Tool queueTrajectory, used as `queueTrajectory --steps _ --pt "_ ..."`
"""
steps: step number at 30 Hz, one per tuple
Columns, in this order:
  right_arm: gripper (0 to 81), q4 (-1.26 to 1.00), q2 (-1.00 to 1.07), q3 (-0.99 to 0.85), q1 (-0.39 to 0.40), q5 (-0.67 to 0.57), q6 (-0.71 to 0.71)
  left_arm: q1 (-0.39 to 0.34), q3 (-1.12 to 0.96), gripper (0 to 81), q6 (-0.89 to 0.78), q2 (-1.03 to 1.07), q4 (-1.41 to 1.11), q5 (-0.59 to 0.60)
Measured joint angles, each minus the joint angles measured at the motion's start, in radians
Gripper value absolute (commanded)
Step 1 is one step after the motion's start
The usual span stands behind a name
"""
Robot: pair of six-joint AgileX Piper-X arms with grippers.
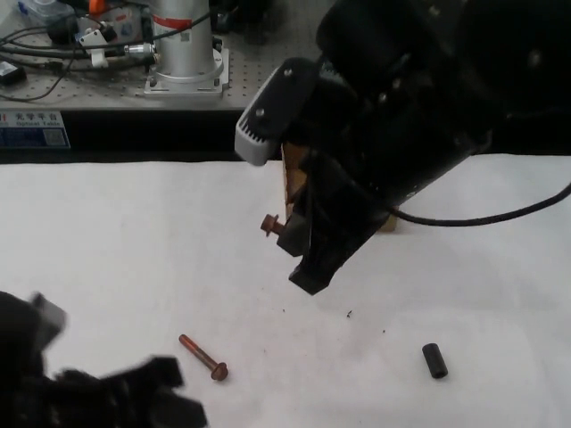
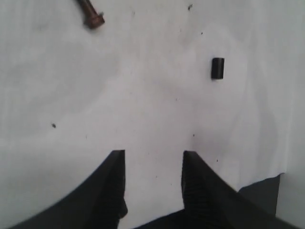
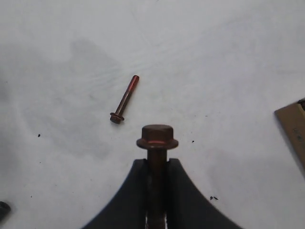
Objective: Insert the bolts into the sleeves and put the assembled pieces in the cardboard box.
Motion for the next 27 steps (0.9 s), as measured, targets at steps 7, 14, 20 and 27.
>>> queueTrajectory --steps 7,14,20,27 --pt "2.2 0.0 -0.055 0.0 0.0 0.0 0.035 -0.152 0.0 29.4 -0.177 0.078 0.0 -0.04" --pt "2.2 0.0 -0.121 0.0 0.0 -0.002 0.051 -0.237 -0.015 29.4 -0.284 0.172 -0.007 -0.052" --pt "2.2 0.0 -0.125 0.0 0.0 -0.004 0.053 -0.29 -0.105 29.4 -0.301 0.297 -0.017 -0.058" --pt "2.2 0.0 -0.125 0.0 -0.002 -0.007 0.053 -0.296 -0.159 26.3 -0.358 0.414 0.038 -0.056"
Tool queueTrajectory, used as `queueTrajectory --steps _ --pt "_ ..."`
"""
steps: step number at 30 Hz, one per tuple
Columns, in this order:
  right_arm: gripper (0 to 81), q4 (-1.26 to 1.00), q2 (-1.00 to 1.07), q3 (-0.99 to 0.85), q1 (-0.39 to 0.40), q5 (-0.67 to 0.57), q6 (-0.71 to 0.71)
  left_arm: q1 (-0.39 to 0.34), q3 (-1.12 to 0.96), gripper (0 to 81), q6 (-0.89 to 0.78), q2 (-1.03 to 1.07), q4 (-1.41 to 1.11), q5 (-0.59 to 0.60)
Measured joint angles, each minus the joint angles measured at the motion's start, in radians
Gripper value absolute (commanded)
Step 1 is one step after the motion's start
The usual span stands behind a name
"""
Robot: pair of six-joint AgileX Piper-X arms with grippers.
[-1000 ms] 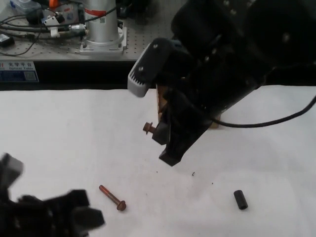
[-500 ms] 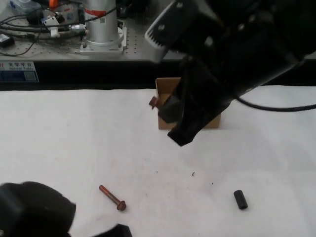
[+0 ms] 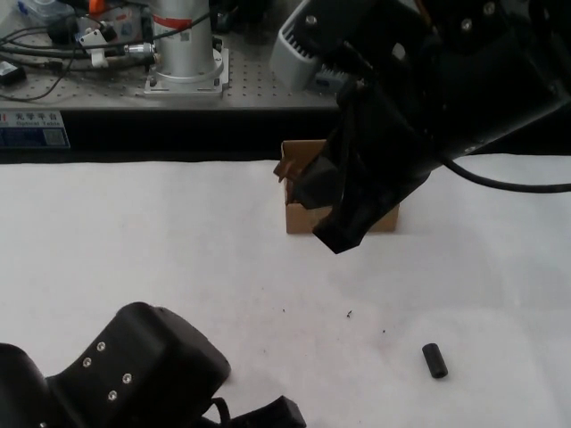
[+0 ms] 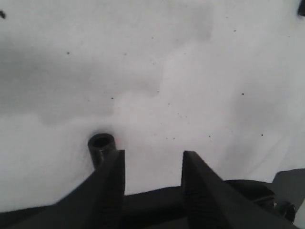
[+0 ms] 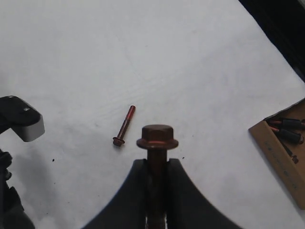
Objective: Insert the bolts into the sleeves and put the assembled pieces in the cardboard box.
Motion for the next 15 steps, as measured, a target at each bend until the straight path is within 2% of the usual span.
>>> queueTrajectory --steps 5,13,15 --pt "2.2 0.0 0.0 0.0 -0.003 -0.017 0.0 -0.005 0.0 17.3 -0.075 0.0 0.044 0.005" --pt "2.2 0.0 0.0 0.0 -0.005 -0.039 0.0 -0.041 0.0 17.5 -0.202 0.0 0.046 0.023" --pt "2.2 0.0 0.0 0.0 -0.005 -0.038 0.0 -0.047 0.0 21.0 -0.206 0.0 0.046 0.023"
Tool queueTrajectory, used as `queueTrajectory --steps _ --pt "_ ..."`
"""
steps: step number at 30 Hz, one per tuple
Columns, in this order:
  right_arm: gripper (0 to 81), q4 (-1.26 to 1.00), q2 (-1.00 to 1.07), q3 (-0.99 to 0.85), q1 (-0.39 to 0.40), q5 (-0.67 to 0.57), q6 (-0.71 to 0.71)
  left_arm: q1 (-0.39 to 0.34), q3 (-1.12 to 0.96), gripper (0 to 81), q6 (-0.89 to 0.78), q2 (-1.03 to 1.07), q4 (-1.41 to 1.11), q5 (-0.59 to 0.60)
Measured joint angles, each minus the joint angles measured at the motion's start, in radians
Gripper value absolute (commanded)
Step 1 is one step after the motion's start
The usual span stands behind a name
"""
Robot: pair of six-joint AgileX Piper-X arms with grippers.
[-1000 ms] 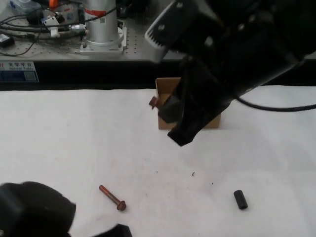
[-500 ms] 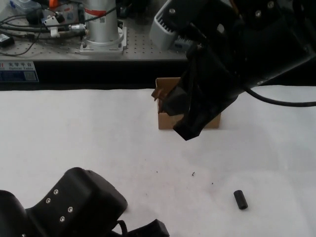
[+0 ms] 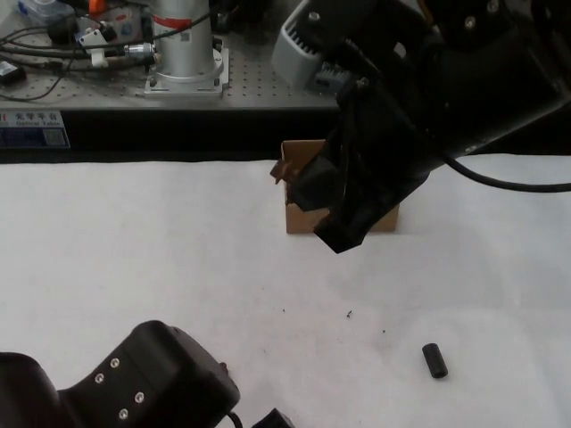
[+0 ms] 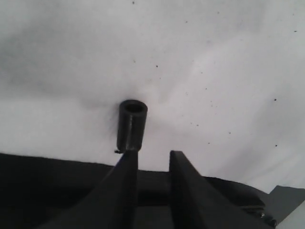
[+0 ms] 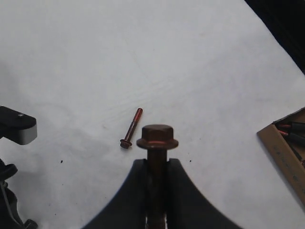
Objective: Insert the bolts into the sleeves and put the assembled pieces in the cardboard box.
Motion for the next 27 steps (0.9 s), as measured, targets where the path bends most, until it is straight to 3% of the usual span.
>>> queueTrajectory --steps 5,19,27 --pt "2.2 -0.009 0.0 0.0 0.0 -0.002 0.0 -0.03 0.0 36.7 -0.042 0.003 0.0 0.0" --pt "2.2 -0.022 0.0 0.0 -0.012 -0.015 0.0 -0.078 0.0 36.5 -0.149 0.087 0.0 0.011" --pt "2.2 -0.022 0.0 0.0 -0.042 -0.029 0.0 -0.078 0.0 29.5 -0.195 0.103 0.0 -0.016"
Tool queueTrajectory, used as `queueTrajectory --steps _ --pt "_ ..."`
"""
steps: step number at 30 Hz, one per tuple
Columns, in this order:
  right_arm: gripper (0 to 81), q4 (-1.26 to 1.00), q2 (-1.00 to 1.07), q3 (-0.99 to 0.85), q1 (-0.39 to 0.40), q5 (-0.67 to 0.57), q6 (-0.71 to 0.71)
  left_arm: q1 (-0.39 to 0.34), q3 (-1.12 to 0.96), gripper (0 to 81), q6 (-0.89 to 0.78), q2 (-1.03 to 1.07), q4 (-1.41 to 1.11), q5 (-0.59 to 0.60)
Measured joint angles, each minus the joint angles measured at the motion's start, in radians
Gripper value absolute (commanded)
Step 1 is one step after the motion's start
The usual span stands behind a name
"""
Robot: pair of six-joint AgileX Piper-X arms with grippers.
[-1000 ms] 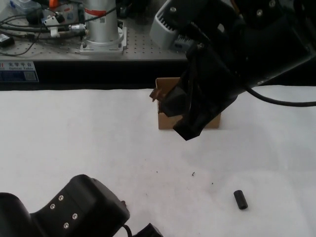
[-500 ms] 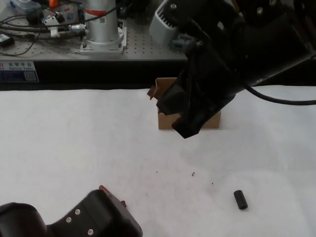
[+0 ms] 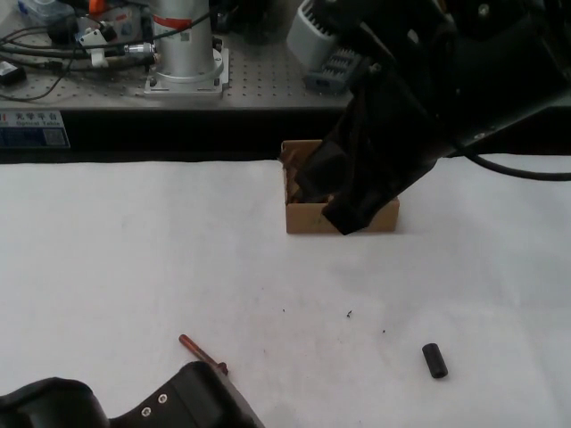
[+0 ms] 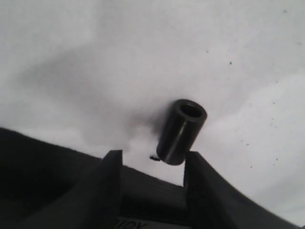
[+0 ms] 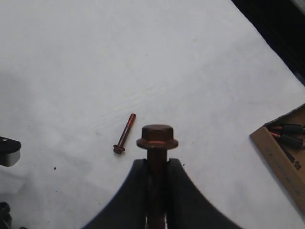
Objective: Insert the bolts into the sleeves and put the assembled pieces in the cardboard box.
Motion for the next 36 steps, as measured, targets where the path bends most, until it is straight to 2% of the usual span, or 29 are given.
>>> queueTrajectory --steps 6,14,36 --pt "2.2 0.0 0.0 0.0 -0.005 -0.026 0.0 0.0 -0.03 29.7 -0.012 0.051 -0.049 -0.031" --pt "2.2 0.006 0.0 0.0 -0.005 -0.03 0.0 0.0 -0.075 29.7 -0.012 0.137 -0.077 -0.008" --pt "2.2 0.025 -0.035 0.0 -0.005 -0.044 0.0 0.0 -0.091 29.7 -0.012 0.141 -0.001 -0.013"
